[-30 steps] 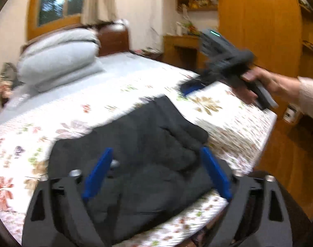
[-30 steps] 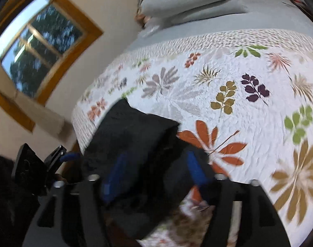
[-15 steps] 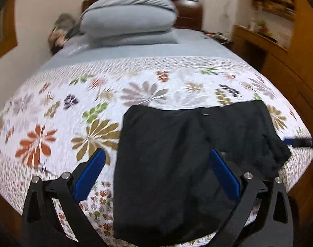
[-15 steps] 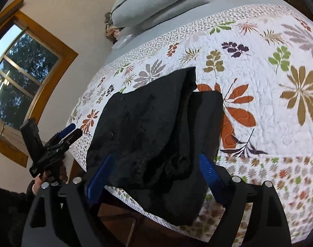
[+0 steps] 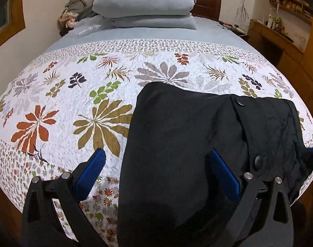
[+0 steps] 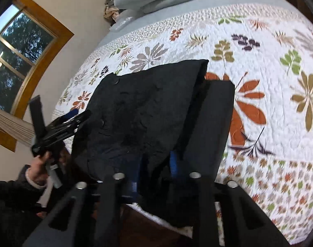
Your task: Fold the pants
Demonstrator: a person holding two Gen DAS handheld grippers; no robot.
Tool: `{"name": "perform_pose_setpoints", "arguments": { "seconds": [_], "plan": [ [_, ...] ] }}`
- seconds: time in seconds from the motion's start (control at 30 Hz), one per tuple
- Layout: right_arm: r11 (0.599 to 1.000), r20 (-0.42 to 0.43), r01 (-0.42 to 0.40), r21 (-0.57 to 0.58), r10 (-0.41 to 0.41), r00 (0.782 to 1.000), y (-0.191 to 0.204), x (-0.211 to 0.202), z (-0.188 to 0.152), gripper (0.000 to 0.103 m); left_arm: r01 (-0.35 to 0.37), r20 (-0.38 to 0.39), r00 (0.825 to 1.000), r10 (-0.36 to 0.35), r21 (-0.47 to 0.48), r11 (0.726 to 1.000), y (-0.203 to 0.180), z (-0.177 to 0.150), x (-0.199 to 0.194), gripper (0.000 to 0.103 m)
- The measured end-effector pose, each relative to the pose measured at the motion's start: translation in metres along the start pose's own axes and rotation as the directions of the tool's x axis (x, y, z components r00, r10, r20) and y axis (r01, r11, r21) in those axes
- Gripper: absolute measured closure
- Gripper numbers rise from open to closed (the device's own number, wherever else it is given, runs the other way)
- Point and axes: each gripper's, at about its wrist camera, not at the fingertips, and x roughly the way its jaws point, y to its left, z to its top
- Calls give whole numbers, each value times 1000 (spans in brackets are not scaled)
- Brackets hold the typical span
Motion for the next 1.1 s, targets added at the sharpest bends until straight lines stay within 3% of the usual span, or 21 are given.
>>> {"name": "perform_pose_setpoints", "arguments": {
  "seconds": [0.13,0.3,0.37,0.4,0.43,0.5,0.63,0.67,0.77,0.8,0.83,1.1],
  "plan": [
    [1000,-2,-23,-12,22,1000,15,-14,-5,90,12,-10,1000,-12,-8,1000,3,0,5,3],
    [997,-27,15,-76,-17,999,32,-14,-14,90,20,-19,1000,-20,11,1000,1,1,10,3],
    [999,-13,-1,-41,0,1000,28,-18,-15,81,18,-15,1000,-17,26,1000,2,1,9,3],
    [1000,-4,0,-17,0,1000,24,-19,-14,72,11,-11,1000,-11,33,999,2,1,7,3],
    [1000,11,10,-3,-10,1000,22,-20,-13,51,7,-4,1000,-7,39,999,3,1,4,3],
    [1000,24,16,17,-16,1000,15,-18,-10,27,10,4,1000,-10,39,999,4,1,-1,3],
    [998,-4,-6,65,6,1000,7,4,-6,27,43,-10,999,-42,37,998,-2,-3,-5,3],
    [998,-15,4,61,-3,1000,7,10,-5,27,45,-12,999,-45,45,998,-4,-4,-3,3],
    [999,-43,13,39,-12,999,13,17,-8,48,37,-19,999,-36,67,997,-9,-7,4,3],
    [999,-61,28,16,-27,998,17,16,-10,66,48,-27,999,-47,58,997,-9,-7,6,3],
    [1000,-65,18,12,-17,998,19,14,-11,73,48,-29,999,-46,55,997,-9,-6,7,3],
    [1000,-61,23,-9,-23,998,37,-1,-25,80,46,21,999,-48,105,993,-15,1,-14,3]
  ]
}}
